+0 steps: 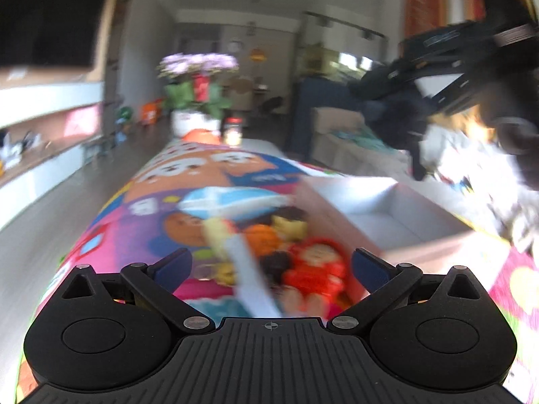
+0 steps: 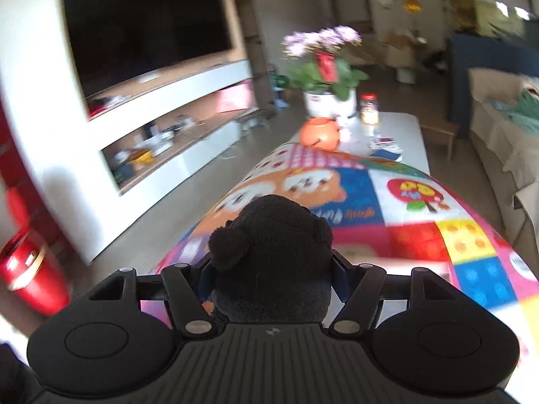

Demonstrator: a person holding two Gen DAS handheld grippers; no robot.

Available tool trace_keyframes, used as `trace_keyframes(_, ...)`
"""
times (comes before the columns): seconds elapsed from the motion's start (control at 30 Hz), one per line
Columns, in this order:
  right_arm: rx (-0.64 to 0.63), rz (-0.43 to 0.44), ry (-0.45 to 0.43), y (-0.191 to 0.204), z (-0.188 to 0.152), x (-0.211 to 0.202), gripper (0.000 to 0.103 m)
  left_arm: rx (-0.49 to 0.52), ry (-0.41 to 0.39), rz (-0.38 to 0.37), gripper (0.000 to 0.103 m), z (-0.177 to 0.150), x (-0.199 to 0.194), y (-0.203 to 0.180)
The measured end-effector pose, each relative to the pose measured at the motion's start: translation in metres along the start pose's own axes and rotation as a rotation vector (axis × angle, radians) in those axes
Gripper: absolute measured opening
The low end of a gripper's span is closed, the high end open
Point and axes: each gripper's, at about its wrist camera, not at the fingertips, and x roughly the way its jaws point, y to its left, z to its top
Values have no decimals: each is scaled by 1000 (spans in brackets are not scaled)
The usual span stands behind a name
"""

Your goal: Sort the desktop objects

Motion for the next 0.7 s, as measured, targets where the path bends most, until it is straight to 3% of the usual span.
trace_keyframes(0.13,16,0,71,-9,-71,-45,66,156,31,6,100,-9,15,-33)
trace_keyframes(0.2,51,-35,108,-18,-103,-50,66,190,55,19,85,-13,23,-43)
trace_keyframes(0.33,119,-89,115,-31,-150,-42,67,229,118,74,83,-16,53,-52)
trace_keyframes(0.43,145,-42,88,-34,-155,-42,75,272,143,125,77,-16,65,-55)
trace_keyframes(0.5,132,-39,69,-33,-150,-38,85,276,157,136,63,-15,66,-53)
trace_keyframes(0.53,119,-44,59,-32,-147,-40,86,276,164,140,60,-15,66,-53)
trace_keyframes(0.63,92,-50,23,-36,-141,-36,87,286,162,153,59,-18,57,-53)
trace_keyframes(0.7,95,-86,-23,-40,-135,-38,93,275,173,155,58,-22,48,-52)
